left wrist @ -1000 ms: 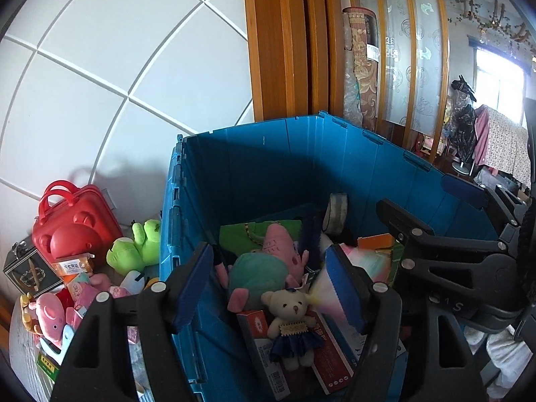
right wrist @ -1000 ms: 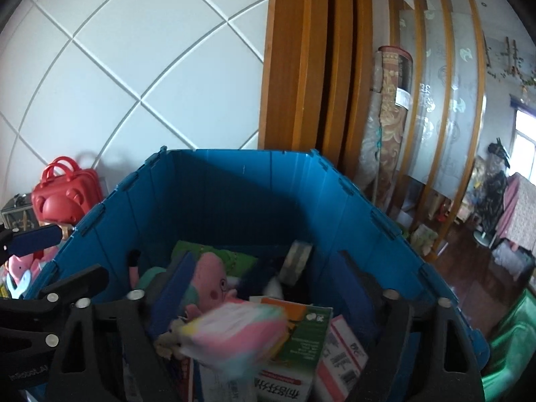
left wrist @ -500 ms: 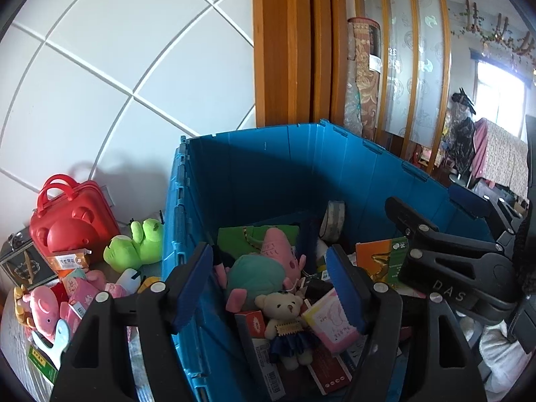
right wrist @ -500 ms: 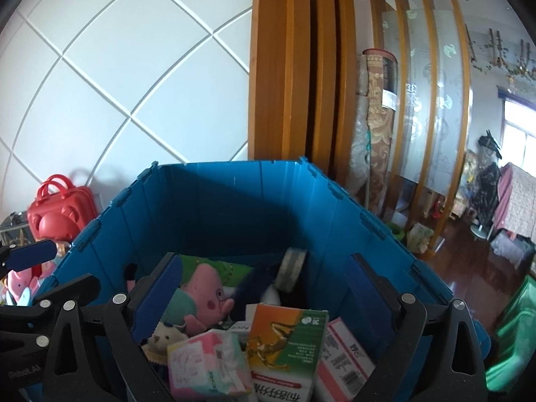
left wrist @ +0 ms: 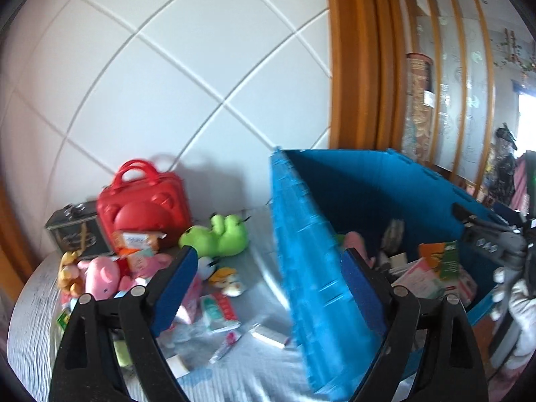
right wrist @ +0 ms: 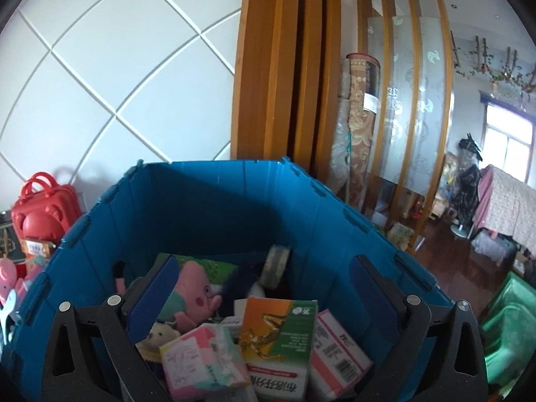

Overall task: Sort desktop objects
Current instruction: 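Withdraw both tools from the crate back toward the pile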

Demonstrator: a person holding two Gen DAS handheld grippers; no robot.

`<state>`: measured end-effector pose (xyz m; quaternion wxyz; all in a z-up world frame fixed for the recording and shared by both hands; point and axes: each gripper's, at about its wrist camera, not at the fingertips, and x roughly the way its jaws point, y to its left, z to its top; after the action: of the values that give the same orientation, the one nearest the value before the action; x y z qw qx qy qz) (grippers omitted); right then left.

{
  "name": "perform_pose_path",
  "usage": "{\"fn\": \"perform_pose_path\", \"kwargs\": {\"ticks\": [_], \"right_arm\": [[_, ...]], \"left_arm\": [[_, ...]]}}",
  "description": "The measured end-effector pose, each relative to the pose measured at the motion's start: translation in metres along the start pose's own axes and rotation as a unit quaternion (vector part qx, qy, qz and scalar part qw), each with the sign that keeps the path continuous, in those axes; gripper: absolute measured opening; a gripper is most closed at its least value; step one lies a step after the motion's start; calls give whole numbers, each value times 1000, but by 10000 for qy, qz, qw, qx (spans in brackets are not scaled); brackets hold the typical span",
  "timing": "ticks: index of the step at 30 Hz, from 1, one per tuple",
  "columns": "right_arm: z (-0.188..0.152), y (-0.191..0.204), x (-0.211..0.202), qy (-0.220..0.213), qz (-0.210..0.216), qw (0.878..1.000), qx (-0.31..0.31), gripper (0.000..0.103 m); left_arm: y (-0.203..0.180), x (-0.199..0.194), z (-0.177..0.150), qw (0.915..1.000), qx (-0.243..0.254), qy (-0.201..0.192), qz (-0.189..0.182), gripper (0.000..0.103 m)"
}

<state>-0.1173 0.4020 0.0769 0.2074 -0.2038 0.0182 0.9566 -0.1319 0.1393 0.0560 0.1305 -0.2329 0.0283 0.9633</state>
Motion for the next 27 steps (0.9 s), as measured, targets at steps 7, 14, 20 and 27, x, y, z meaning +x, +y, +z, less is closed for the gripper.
{"fn": "perform_pose_path", "kwargs": {"ticks": [7,14,20,27], "right_arm": [[3,58,-43,-385,1028,9935,-288,103],[-9,148,-64,-498,1765,9786,-928,103],[-33,212,-70,-243,2399,9635,-1166,103],[-89,284,-42,661,2992,9413,-1419,103]], "left_arm": [[86,-1,-40,9960,-470,404,638,88],[167,9,-105,9833,-885,1039,1203,88],[213,22,-153,9726,-982,1580,1396,88],[229,53,-193,9662,-926,2138,1102,88]]}}
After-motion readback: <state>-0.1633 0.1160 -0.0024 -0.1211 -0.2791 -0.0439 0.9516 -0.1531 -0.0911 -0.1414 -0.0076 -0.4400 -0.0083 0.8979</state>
